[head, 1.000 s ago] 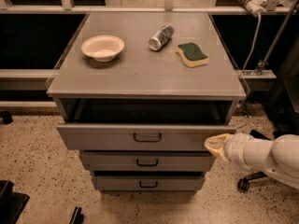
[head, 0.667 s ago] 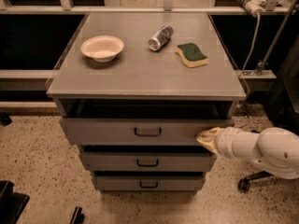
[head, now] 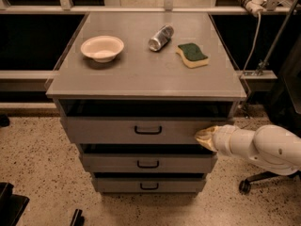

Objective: Close top drawer

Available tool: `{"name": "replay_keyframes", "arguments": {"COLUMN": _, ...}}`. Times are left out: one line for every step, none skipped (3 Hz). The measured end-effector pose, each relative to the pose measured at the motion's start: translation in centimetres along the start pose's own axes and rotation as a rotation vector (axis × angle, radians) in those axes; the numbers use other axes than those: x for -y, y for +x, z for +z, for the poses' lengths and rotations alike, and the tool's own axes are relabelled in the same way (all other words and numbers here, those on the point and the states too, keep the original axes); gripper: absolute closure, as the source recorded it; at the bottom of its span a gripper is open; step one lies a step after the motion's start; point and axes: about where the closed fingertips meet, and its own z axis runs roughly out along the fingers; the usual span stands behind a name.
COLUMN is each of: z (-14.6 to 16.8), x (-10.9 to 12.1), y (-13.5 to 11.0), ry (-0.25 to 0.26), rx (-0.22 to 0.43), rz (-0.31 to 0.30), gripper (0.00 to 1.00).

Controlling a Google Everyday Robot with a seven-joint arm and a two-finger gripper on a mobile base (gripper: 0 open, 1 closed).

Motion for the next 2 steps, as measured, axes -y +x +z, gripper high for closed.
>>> {"name": "replay_keyframes", "arguments": {"z": -0.15, "x": 0.31, "y": -0.31, "ry": -0.005, "rx": 0.000, "rz": 0.003, "gripper": 1.00}}
{"name": "replay_keyframes", "arguments": {"z": -1.07, "x": 1.16, "y": 0.15, "ry": 0.004, "rx": -0.009, "rz": -0.024, "gripper": 0.82}}
